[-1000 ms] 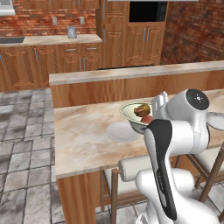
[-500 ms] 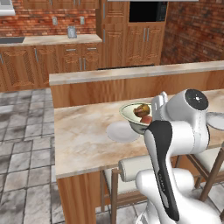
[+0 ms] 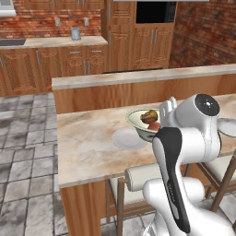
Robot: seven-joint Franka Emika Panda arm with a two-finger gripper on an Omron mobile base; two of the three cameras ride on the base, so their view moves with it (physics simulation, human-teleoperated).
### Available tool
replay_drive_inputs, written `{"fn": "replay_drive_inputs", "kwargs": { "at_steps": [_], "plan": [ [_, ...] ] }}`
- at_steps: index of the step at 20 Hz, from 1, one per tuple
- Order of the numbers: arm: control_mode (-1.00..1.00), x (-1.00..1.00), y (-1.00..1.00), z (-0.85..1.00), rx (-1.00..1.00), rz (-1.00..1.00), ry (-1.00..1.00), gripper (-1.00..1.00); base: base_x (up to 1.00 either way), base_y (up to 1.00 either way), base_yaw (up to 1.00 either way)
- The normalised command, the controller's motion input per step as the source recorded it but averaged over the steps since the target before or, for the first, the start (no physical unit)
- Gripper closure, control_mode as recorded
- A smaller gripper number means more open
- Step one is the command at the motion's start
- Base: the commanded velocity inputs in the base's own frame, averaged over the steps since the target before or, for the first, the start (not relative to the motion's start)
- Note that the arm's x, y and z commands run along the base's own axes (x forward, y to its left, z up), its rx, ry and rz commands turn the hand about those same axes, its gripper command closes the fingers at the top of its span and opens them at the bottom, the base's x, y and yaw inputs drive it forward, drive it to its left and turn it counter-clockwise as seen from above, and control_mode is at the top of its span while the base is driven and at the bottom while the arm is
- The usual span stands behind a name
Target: Pick the chicken drumstick and onion from their plates and place them in the bowl. Then put the bowl in the fridge.
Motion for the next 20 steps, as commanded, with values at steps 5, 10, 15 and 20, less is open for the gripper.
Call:
{"fn": "replay_drive_inputs", "kwargs": {
  "at_steps": [5, 10, 15, 20],
  "plan": [
    [1.0, 0.0, 0.0, 0.0, 0.0, 0.0, 0.0, 1.0, 0.0, 0.0, 0.0],
    [1.0, 0.0, 0.0, 0.0, 0.0, 0.0, 0.0, 1.0, -0.18, 0.0, 0.05],
    [1.0, 0.0, 0.0, 0.0, 0.0, 0.0, 0.0, 1.0, -0.72, 0.02, 0.2],
    [1.0, 0.0, 0.0, 0.0, 0.0, 0.0, 0.0, 1.0, -0.59, 0.26, 0.42]
  ]
}}
